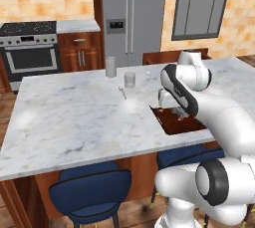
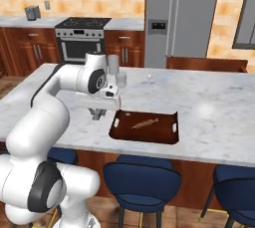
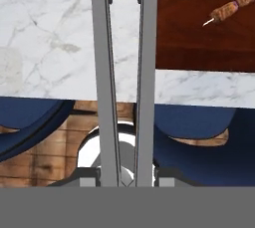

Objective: Take the tongs from the drawer on the left and place them on the dining counter next to the tray containing the kebab skewer.

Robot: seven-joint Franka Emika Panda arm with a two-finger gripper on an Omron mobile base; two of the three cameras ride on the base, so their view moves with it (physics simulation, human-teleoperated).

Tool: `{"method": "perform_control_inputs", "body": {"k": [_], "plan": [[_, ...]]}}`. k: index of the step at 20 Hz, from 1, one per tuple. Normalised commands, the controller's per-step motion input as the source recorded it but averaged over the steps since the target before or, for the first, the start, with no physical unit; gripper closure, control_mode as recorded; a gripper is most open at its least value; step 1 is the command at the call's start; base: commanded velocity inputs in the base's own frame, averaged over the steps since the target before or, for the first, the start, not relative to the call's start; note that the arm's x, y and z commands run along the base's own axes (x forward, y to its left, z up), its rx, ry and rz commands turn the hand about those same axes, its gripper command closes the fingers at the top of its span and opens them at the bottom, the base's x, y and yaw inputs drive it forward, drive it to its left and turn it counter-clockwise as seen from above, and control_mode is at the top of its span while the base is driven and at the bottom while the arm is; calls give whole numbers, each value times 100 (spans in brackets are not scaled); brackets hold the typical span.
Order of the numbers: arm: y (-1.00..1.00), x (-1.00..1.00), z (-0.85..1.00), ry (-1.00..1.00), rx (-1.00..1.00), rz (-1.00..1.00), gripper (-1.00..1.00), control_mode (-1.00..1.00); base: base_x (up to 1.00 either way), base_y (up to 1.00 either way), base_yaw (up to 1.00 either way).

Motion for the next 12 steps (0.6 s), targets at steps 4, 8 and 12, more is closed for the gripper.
{"method": "perform_control_inputs", "body": {"k": [4, 8, 12], "plan": [[0, 0, 0, 0, 0, 0, 100, 100, 42, 0, 21], [0, 0, 0, 0, 0, 0, 100, 100, 0, 0, 0], [0, 0, 0, 0, 0, 0, 100, 100, 0, 0, 0]]}}
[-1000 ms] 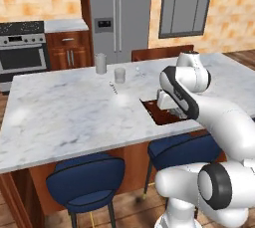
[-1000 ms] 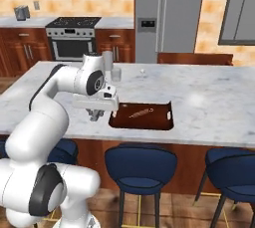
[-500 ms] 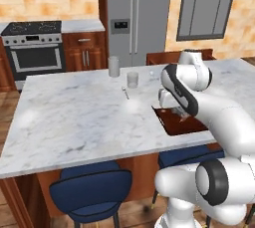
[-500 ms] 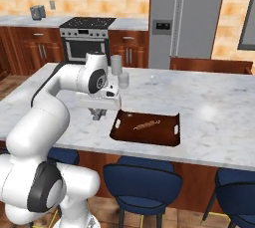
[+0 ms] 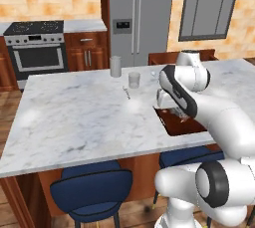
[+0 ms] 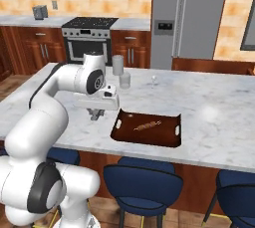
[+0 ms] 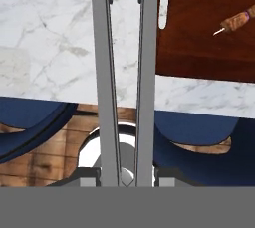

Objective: Take the tongs from the drawer on the left and place them on the dining counter next to the tray containing the kebab skewer.

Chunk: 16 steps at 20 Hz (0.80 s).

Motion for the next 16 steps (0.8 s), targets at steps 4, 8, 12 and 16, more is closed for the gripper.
{"method": "perform_control_inputs", "body": {"k": [4, 8, 12, 16], "plan": [[0, 5, 0, 0, 0, 0, 100, -100, 0, 0, 0], [15, 76, 0, 25, -3, 0, 100, -100, 0, 0, 0], [26, 100, 0, 25, -7, 0, 100, -100, 0, 0, 0], [4, 70, -22, 3, 0, 0, 100, -100, 0, 0, 0]]}}
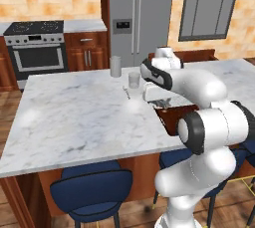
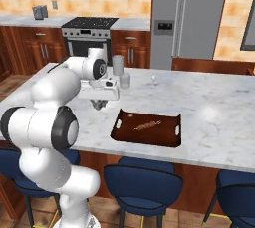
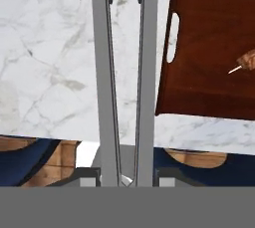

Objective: Take the tongs from the drawer on the left and place them on the dining counter next to the tray containing the kebab skewer.

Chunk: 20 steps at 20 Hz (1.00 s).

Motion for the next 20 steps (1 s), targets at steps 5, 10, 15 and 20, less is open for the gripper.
{"method": "perform_control_inputs", "body": {"k": [5, 10, 15, 20], "plan": [[-1, 57, -87, -1, 0, -1, 100, -100, 0, 0, 0], [-1, 27, -48, 0, 0, -2, 100, -100, 0, 0, 0], [0, -36, 0, 0, 0, 0, 100, -100, 0, 0, 0], [0, -25, -6, 0, 0, -7, 100, -100, 0, 0, 0]]}}
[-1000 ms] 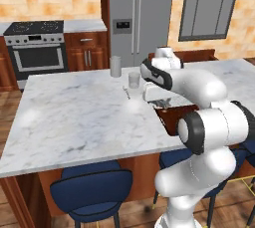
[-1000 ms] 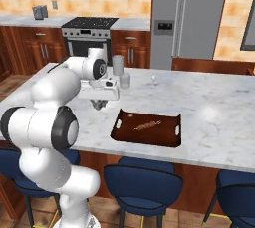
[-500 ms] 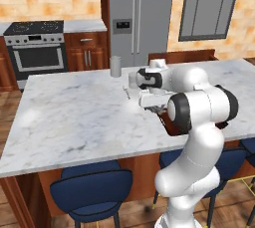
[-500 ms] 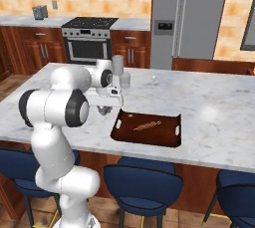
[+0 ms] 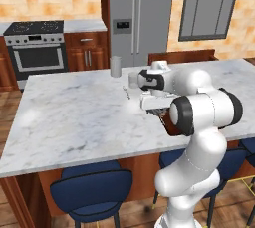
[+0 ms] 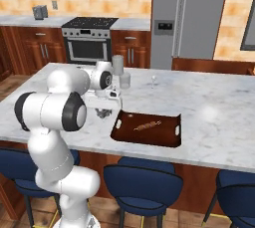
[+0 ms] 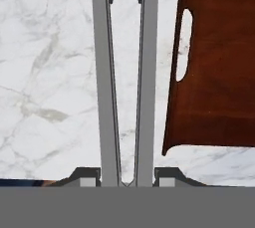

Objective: Take the tongs from the drawer on the left and place them on the dining counter next to the tray containing the kebab skewer.

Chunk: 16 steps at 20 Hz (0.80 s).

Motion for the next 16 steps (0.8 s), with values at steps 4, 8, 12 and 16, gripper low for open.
{"method": "perform_control_inputs", "body": {"k": [4, 8, 12, 16], "plan": [[0, -1, -25, 0, 0, -16, 100, -100, 0, 0, 0], [4, 0, -28, 0, 0, -15, 100, -100, 0, 0, 0], [25, 0, -15, 0, 0, 0, 100, -100, 0, 0, 0], [26, 10, -5, 0, 0, 6, 100, -100, 0, 0, 0]]}}
